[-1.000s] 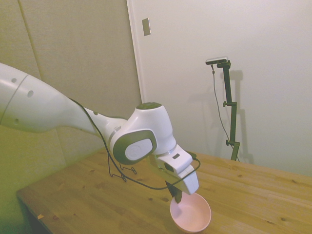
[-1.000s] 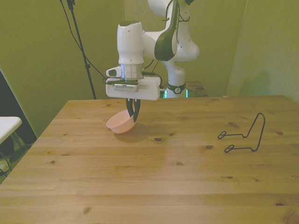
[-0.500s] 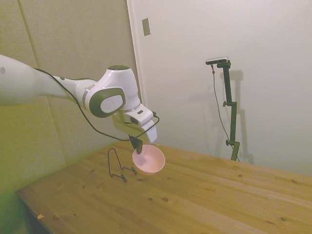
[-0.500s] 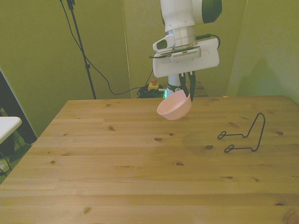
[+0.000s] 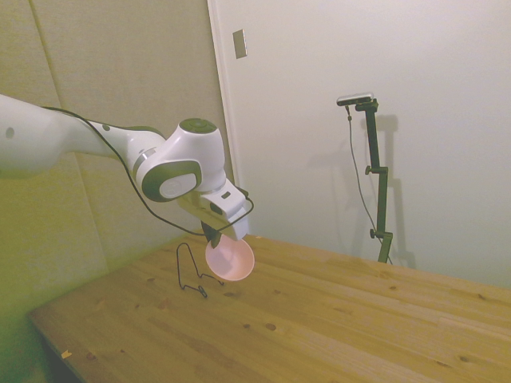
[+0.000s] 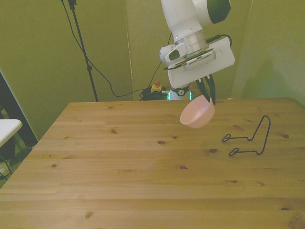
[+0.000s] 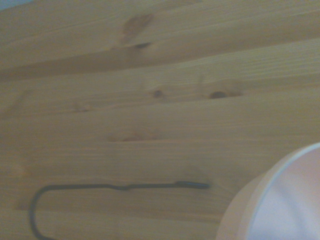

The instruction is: Load the bowl

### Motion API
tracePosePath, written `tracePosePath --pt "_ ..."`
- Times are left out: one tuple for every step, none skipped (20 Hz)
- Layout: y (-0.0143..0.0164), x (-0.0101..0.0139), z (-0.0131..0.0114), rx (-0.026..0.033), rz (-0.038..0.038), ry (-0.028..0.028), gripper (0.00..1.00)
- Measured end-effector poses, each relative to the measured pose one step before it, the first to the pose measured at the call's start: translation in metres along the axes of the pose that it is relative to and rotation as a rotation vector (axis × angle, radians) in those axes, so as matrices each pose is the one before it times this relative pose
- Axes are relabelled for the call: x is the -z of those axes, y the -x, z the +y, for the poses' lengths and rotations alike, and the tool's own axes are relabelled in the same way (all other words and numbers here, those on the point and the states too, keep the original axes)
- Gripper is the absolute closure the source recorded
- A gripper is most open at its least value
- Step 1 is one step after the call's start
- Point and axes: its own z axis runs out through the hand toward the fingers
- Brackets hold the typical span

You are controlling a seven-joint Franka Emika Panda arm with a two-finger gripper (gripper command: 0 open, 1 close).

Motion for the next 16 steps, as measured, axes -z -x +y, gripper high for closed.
tracePosePath --pt "0.00057 -0.00385 0.00029 0.00495 -0.02433 -0.03386 1.0" --pt "0.00104 -0.00405 -0.00019 0.00495 -0.03004 -0.03164 1.0" --pt "0.00126 -0.00419 -0.00032 0.0056 -0.02977 -0.03022 1.0" --pt "0.0011 -0.00374 -0.00028 0.00393 -0.02635 -0.02585 1.0" --pt "0.00154 -0.00455 -0.0007 0.00438 -0.0352 -0.02837 1.0" --pt "0.0019 -0.00463 -0.00087 0.00816 -0.03674 -0.02766 1.0" --pt "0.0013 -0.00494 -0.00108 0.01254 -0.0323 -0.02363 1.0" --pt "0.0 -0.00796 -0.00286 0.02468 -0.02597 -0.02589 1.0" --pt "0.00025 -0.00047 0.00004 0.00146 -0.00499 -0.00051 1.0" --pt "0.00031 -0.00087 -0.00008 0.00448 -0.01047 -0.00457 1.0" --pt "-0.00048 -0.00121 -0.00011 0.00566 -0.01152 -0.0124 1.0" --pt "-0.00143 -0.00156 0.00081 0.00596 -0.00854 -0.01495 1.0" --pt "-0.00255 -0.00239 0.00184 0.0067 -0.00376 -0.01139 1.0" --pt "-0.00247 -0.00334 0.00196 0.00408 -0.006 -0.0128 1.0" --pt "-0.00223 -0.00386 0.0021 0.00473 -0.00827 -0.00959 1.0" --pt "-0.00205 -0.00448 0.00202 0.0032 -0.01072 -0.00815 1.0"
